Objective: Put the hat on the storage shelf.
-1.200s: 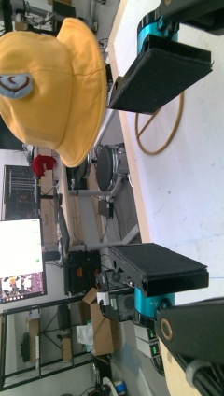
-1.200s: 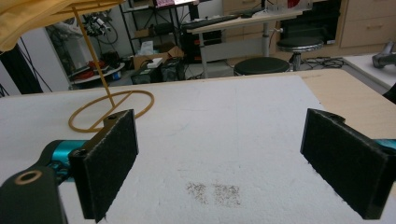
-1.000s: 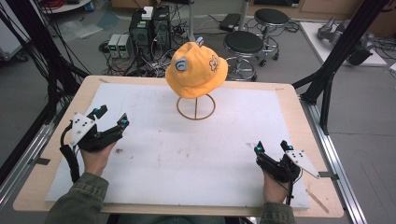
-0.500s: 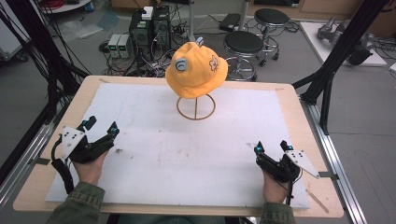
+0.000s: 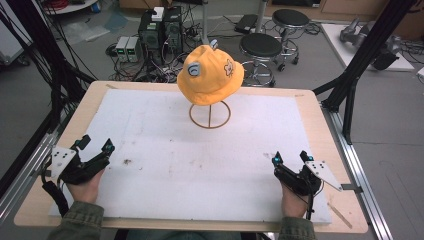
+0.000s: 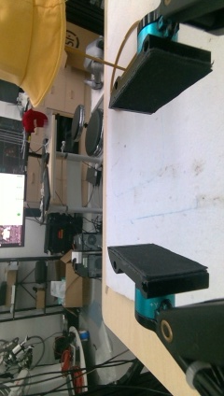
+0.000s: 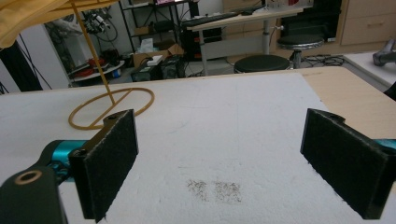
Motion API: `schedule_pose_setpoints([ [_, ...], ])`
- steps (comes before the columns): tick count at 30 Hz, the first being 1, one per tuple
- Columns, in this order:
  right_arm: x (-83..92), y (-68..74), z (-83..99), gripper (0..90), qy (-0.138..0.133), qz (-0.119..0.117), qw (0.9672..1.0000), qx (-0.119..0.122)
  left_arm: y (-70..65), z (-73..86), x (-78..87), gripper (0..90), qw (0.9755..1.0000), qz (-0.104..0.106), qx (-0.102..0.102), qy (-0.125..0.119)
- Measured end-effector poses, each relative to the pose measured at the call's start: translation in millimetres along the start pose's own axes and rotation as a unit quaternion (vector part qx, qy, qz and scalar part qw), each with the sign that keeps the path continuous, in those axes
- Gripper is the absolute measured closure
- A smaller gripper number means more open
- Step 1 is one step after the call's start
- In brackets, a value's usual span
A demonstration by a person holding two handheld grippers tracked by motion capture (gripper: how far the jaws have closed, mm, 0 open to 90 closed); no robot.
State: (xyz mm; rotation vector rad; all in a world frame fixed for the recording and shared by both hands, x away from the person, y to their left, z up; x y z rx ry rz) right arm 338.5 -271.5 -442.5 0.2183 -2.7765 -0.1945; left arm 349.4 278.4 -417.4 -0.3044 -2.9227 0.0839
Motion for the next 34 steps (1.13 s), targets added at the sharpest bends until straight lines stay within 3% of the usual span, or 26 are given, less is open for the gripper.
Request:
schedule_pose_setpoints([
  [6, 0.7, -0.4, -0.5, 10.0, -0.002, 0.000, 1.0000, 0.002, 1.8, -1.0, 6.6, 24.8, 1.0000, 0.001, 0.004, -0.007],
  [24, -1.8, -0.3, 1.4, 10.0, 0.006, -0.010, 0.9999, 0.005, -1.1, 13.3, 3.6, 24.7, 0.9997, 0.014, 0.005, 0.019],
  [34, -2.6, 0.3, 2.4, 10.0, 0.011, -0.011, 0.9998, 0.011, 0.1, 27.2, -3.3, 24.7, 0.9981, 0.018, 0.014, 0.057],
])
Point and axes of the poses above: each handheld gripper's, and its own axes: x roughly backward along the jaws, z roughly out of its underside, y roughly to its left, the point moved 9 cm from there along -x, roughly forward along the jaws, and after that the axes turned 9 degrees about y, right-handed, at the moved point
